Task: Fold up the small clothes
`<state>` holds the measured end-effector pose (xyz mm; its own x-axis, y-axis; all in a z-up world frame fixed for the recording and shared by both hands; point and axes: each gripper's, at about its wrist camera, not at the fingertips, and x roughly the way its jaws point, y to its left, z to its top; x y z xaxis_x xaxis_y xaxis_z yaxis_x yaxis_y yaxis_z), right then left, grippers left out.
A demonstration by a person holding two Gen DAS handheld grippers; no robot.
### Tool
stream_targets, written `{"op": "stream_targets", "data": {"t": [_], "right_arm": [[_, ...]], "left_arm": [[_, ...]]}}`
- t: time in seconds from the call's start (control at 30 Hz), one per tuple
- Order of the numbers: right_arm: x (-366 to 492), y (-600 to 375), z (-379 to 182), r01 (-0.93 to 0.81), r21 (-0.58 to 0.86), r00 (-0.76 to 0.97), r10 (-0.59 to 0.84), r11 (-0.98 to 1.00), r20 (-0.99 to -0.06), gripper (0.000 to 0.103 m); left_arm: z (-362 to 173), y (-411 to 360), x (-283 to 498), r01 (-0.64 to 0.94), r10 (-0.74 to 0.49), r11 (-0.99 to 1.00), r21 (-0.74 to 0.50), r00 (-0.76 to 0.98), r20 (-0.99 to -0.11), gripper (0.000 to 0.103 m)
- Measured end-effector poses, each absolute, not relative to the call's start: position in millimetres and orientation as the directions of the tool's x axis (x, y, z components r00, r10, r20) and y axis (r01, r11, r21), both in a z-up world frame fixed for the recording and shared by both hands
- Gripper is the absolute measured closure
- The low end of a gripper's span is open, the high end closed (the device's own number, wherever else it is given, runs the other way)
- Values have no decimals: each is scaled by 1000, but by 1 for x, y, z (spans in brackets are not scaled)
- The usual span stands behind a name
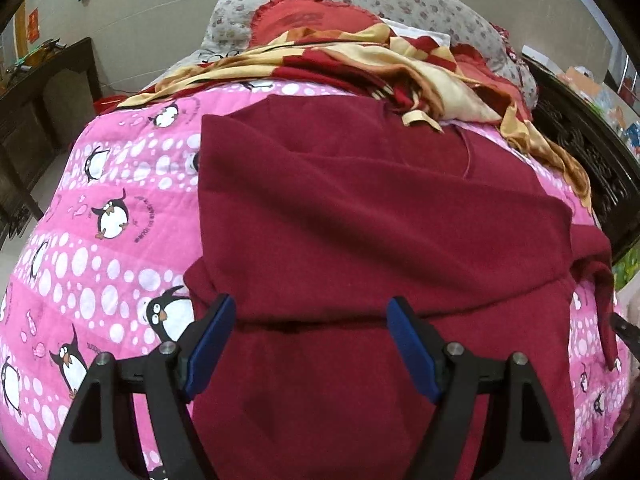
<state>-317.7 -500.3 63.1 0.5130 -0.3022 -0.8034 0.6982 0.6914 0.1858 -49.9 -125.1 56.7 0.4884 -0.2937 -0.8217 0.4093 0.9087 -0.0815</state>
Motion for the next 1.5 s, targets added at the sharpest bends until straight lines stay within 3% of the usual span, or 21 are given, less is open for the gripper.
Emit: {"op": "stream_targets", "data": {"t": [0.1, 0.2, 0.5, 0.53, 0.57, 0.6, 0.77, 0.97, 1.13, 1.23, 1.5], "right_arm": [[-360, -517, 62, 773, 164, 465, -371, 613, -804, 41], [-400, -539, 51, 849, 160, 402, -420, 504, -813, 30], [-411, -576, 15, 849, 339, 487, -351, 405, -800, 30], [-408, -576, 17, 853, 324, 477, -359, 410, -802, 40], [-407, -575, 19, 849, 320, 479, -358, 420, -801, 63], [-406, -577, 26, 839, 323, 491, -355, 437, -796, 69], [-409, -586, 95, 766, 406, 615, -385, 499, -688, 70], [-376, -572, 232, 622, 423, 763, -390, 659, -516, 70], [-306, -524, 294, 399, 449, 874, -183, 799, -450, 70], [-250, -483, 300, 255, 480, 893, -15, 839, -449, 70], [-96, -349, 216, 27, 538, 758, 334, 842, -560, 70]], "left_arm": [[56, -125, -51, 407, -293, 910, -83, 486, -823, 22], [56, -125, -50, 405, -300, 909, -95, 481, -824, 22], [58, -136, -58, 442, -299, 894, -68, 479, -825, 22], [58, -136, -58, 444, -297, 894, -63, 479, -826, 22], [59, -136, -58, 445, -293, 893, -58, 481, -826, 22], [59, -135, -57, 446, -290, 893, -52, 483, -826, 22], [69, -123, -49, 435, -279, 900, -35, 513, -812, 22], [78, -105, -38, 404, -289, 913, -60, 536, -794, 22], [82, -91, -29, 378, -290, 923, -77, 546, -786, 22], [85, -81, -26, 363, -295, 927, -93, 554, -779, 22], [85, -53, -18, 325, -297, 937, -125, 559, -774, 22]]}}
